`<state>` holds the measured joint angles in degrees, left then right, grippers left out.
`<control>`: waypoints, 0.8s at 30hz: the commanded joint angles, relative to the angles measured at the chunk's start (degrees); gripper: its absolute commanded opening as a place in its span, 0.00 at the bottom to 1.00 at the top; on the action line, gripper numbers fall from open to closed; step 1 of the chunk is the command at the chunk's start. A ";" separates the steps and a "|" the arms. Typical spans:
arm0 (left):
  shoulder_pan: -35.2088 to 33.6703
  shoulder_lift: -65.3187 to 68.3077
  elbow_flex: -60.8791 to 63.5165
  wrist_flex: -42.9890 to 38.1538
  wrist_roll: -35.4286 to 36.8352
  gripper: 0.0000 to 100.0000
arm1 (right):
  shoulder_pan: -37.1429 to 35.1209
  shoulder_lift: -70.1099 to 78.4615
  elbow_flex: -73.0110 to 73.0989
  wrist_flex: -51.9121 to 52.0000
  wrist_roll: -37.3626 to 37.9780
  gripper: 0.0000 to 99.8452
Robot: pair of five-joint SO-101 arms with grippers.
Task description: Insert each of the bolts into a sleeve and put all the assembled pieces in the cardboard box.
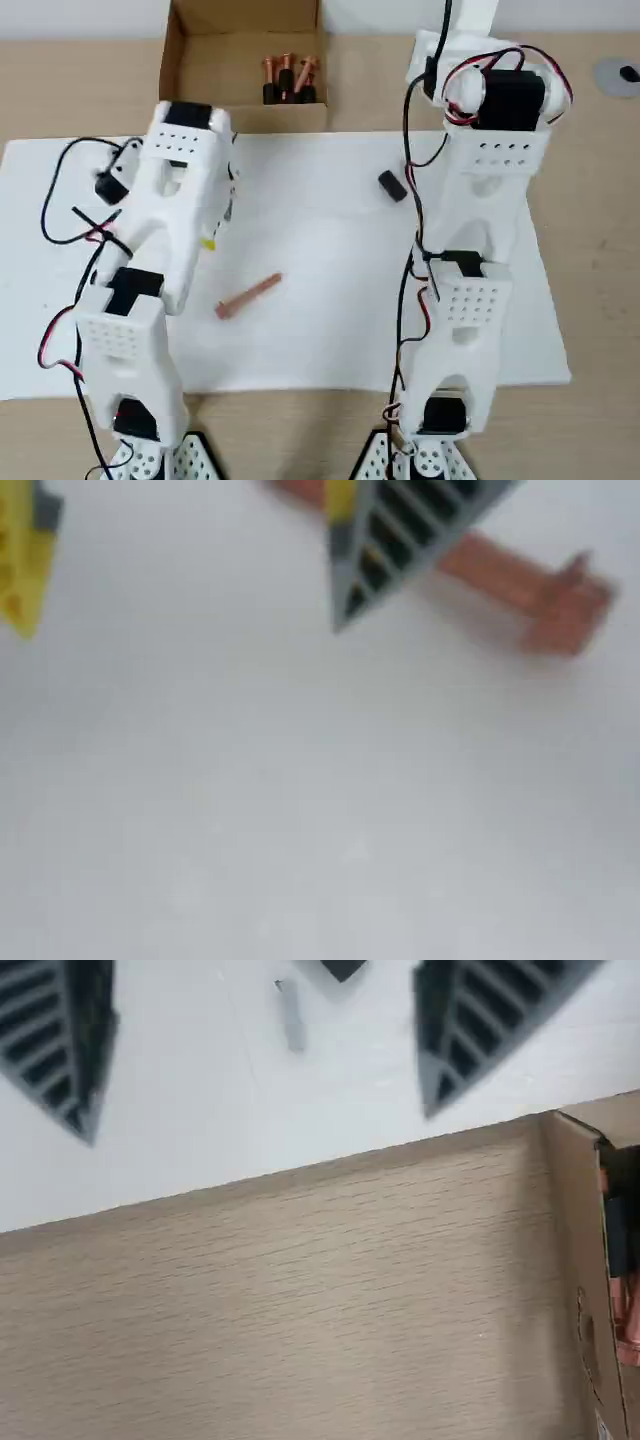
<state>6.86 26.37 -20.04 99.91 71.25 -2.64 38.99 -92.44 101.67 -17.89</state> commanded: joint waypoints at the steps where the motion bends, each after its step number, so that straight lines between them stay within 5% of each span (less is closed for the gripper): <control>1: 0.00 -0.92 -1.76 0.53 0.44 0.21 | 1.01 -0.84 -2.86 0.70 -0.62 0.25; 7: 5.89 -9.01 5.98 0.62 -5.98 0.21 | 1.10 -0.84 -2.95 0.70 -0.62 0.25; 9: 9.32 -12.26 10.20 0.62 -16.00 0.21 | 1.10 -0.84 -2.95 0.70 -0.62 0.25; 14: 17.32 -21.32 20.92 0.62 -55.12 0.21 | 1.10 -0.84 -2.95 0.70 -0.62 0.25; 17: 18.73 -25.27 25.76 0.62 -70.68 0.21 | 1.10 -0.92 -2.95 0.70 -0.62 0.25; 24: 14.68 -27.21 36.84 0.53 -78.95 0.21 | 1.10 -0.92 -2.95 0.70 -0.62 0.25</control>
<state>24.00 1.93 13.98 99.91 -5.23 -2.64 38.99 -92.44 101.67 -17.89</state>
